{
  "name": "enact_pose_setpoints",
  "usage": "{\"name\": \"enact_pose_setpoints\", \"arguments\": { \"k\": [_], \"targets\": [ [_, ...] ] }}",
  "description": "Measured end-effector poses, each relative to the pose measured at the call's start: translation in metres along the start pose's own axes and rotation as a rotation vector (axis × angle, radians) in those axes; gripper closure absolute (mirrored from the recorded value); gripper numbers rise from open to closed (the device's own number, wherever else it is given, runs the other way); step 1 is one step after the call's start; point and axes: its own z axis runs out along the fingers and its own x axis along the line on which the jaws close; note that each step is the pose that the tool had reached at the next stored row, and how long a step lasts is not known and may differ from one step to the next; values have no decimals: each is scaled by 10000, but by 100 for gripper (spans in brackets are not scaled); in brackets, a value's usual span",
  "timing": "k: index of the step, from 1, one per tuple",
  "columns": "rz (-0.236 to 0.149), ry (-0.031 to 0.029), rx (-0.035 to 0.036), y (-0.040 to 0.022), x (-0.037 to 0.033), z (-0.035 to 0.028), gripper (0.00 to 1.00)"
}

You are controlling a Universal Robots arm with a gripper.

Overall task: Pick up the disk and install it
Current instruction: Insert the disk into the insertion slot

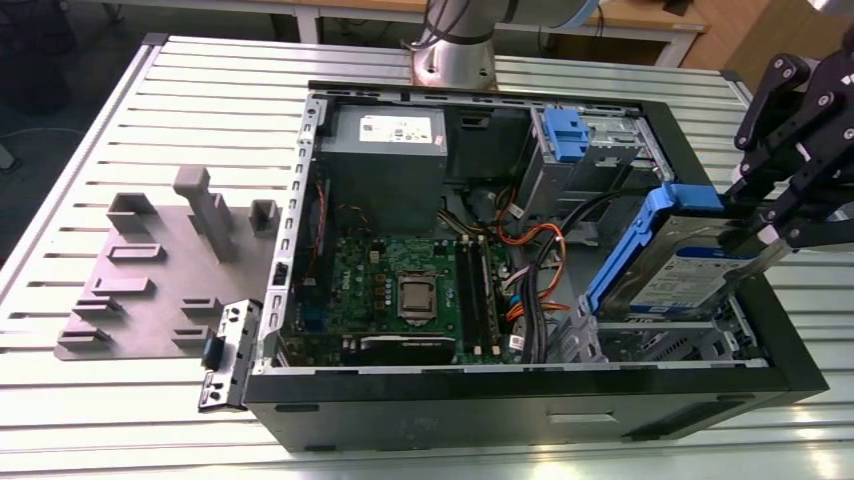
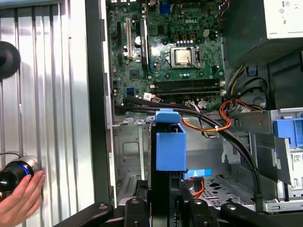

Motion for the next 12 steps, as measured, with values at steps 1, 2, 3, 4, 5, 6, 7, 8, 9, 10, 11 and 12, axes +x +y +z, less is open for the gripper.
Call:
{"name": "enact_pose_setpoints", "arguments": {
  "k": [1, 2, 3, 4, 5, 6, 7, 8, 9, 10, 11, 12],
  "targets": [
    [0, 0, 0, 0, 0, 0, 65],
    [0, -1, 0, 0, 0, 2, 65],
    [0, -4, -1, 0, 0, 3, 65],
    [0, -5, 0, 0, 1, 1, 65],
    [-1, -13, 0, 0, 0, -5, 65],
    [-2, -23, 1, 0, 0, -17, 65],
    [-2, -20, 0, 0, 0, -34, 65],
    [-2, -7, 0, 2, -1, -57, 65],
    [-2, -5, 0, 3, -2, -68, 65],
    [-1, -7, -1, 3, -1, -69, 65],
    [-1, -7, 0, 3, -1, -70, 65],
    [-1, -8, 0, 3, -1, -69, 65]
  ]
}}
